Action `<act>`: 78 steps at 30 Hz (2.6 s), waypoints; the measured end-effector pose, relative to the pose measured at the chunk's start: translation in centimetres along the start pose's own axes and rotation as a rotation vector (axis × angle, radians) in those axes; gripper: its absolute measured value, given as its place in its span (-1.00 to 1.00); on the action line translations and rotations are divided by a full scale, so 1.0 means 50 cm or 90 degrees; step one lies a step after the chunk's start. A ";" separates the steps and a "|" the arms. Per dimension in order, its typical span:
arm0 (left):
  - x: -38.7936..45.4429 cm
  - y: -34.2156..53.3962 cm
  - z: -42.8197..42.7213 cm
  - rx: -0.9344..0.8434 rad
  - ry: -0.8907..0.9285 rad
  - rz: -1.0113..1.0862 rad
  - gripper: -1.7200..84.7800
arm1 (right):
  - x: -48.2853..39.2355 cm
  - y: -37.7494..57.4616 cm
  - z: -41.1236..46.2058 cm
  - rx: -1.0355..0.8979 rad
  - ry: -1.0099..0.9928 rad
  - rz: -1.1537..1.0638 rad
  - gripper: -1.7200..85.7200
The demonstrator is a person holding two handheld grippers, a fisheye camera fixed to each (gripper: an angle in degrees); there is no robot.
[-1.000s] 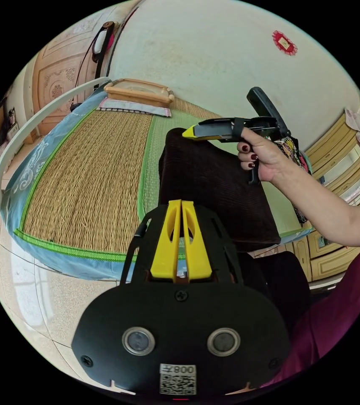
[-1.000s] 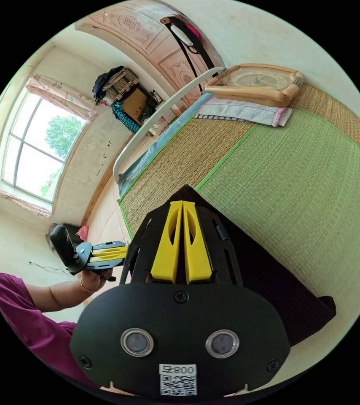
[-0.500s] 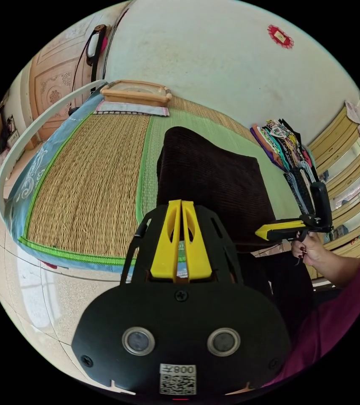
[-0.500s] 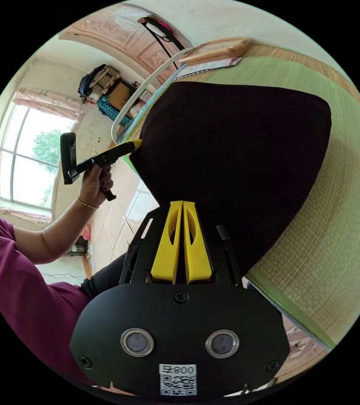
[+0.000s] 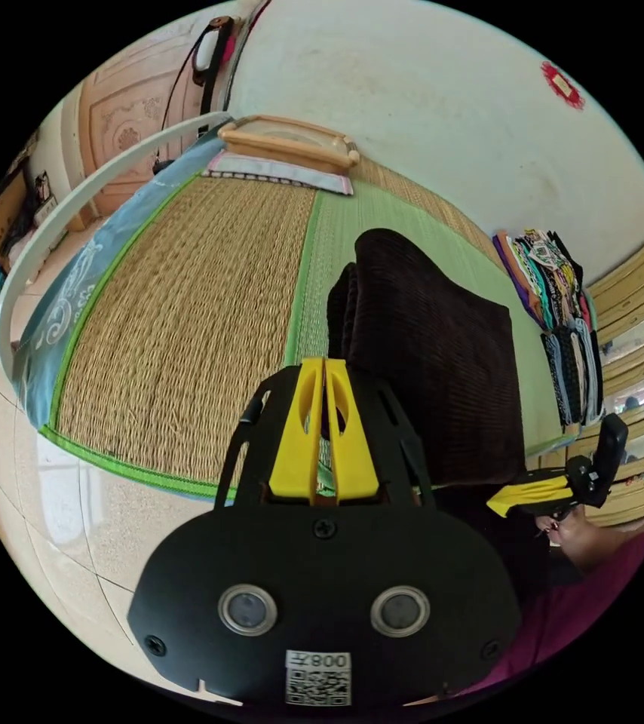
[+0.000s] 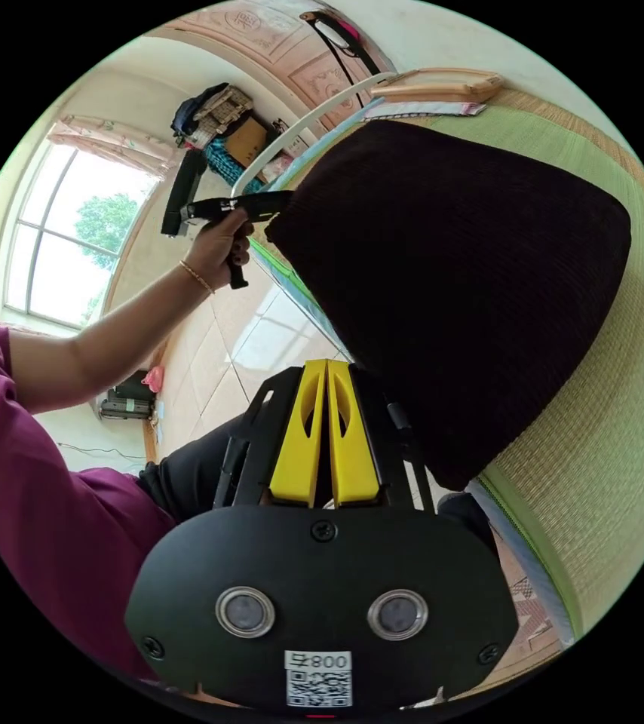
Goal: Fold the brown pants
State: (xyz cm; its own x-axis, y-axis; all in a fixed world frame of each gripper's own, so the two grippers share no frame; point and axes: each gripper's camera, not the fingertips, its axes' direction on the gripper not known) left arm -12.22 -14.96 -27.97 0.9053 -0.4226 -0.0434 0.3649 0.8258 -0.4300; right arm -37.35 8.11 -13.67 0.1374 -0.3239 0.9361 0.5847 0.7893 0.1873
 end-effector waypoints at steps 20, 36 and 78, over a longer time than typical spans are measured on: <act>0.017 -0.035 0.122 -0.126 0.090 0.061 -0.96 | 0.099 0.074 0.021 -0.036 0.032 0.035 -0.96; 0.181 0.020 0.247 -0.230 0.267 0.145 -0.96 | 0.304 0.207 -0.101 0.043 0.158 0.211 -0.96; 0.084 0.135 0.353 -0.167 0.501 0.026 -0.87 | 0.366 0.541 0.001 0.210 -0.044 0.238 -0.95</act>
State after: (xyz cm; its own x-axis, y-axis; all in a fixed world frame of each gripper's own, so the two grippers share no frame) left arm -2.13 -4.53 -15.13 0.4647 -0.6120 -0.6400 0.1841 0.7737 -0.6062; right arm -19.08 23.55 8.55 0.2298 0.0393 0.9724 0.2199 0.9712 -0.0912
